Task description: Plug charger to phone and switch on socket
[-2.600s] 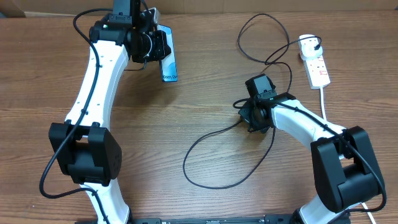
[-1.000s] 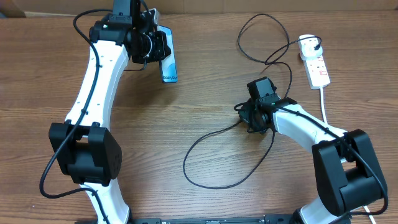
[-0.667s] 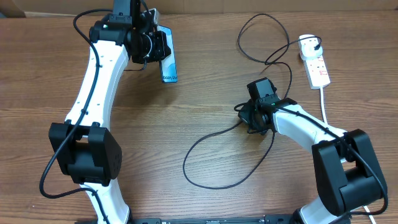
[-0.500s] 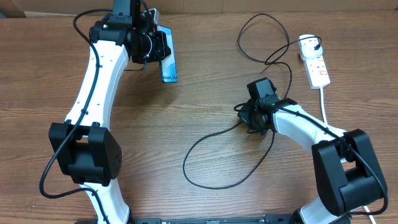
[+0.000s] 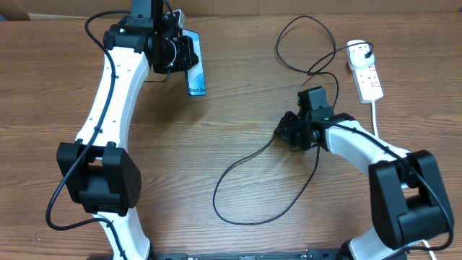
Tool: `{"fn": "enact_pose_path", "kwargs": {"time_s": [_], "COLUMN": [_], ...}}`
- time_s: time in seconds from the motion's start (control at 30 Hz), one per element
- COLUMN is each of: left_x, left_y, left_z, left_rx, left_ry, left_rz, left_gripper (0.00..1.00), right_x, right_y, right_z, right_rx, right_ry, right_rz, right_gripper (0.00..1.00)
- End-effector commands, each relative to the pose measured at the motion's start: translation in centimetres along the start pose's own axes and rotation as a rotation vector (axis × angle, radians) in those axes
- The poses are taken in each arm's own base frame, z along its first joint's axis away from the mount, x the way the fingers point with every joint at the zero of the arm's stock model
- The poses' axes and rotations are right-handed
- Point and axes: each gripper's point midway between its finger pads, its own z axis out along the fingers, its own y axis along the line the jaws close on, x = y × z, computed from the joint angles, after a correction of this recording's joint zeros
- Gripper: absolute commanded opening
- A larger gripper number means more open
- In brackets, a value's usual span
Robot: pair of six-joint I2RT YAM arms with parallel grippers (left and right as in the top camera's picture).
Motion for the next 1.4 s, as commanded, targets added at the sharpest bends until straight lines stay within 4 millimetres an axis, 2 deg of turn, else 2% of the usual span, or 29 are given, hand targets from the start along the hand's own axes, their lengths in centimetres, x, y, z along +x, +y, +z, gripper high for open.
{"fn": "enact_pose_path", "kwargs": {"time_s": [0.0, 0.13, 0.2, 0.33, 0.43, 0.63, 0.8, 1.0, 1.23, 1.37], "left_x": [-0.9, -1.0, -1.1, -1.2, -1.3, -1.9, -1.2, -0.6, -0.5, -1.1], "left_y": [-3.1, -6.8, -8.6, -11.6, -12.9, -13.1, -13.9, -14.5, -14.5, -13.9], "left_z": [-2.5, -3.3, -4.0, -5.8, -6.8, -7.8, -9.5, -10.4, -10.4, -9.5], "left_rx": [0.102, 0.314, 0.423, 0.614, 0.702, 0.757, 0.872, 0.935, 0.939, 0.874], "left_ry": [-0.053, -0.034, -0.032, -0.03, -0.025, -0.029, 0.016, 0.048, 0.05, 0.023], "left_rz": [-0.029, 0.002, 0.031, 0.099, 0.118, 0.099, 0.114, 0.127, 0.127, 0.108], "left_gripper": [0.04, 0.04, 0.04, 0.04, 0.04, 0.04, 0.04, 0.04, 0.04, 0.04], "right_x": [0.2, 2.4, 3.5, 5.1, 4.8, 4.6, 4.7, 4.6, 5.4, 5.5], "right_y": [8.8, 13.6, 15.2, 17.0, 17.7, 18.1, 18.2, 18.5, 19.6, 20.1], "right_z": [-5.1, -8.7, -10.5, -13.5, -14.2, -14.5, -14.7, -14.9, -15.4, -15.1], "right_rx": [-0.39, -0.679, -0.811, -0.989, -1.01, -1.022, -1.019, -1.024, -1.049, -1.044], "right_ry": [0.039, 0.111, 0.158, 0.227, 0.229, 0.223, 0.25, 0.254, 0.269, 0.249], "right_rz": [-0.343, -0.494, -0.56, -0.658, -0.642, -0.64, -0.599, -0.584, -0.601, -0.607], "right_gripper": [0.04, 0.04, 0.04, 0.04, 0.04, 0.04, 0.04, 0.04, 0.04, 0.04]}}
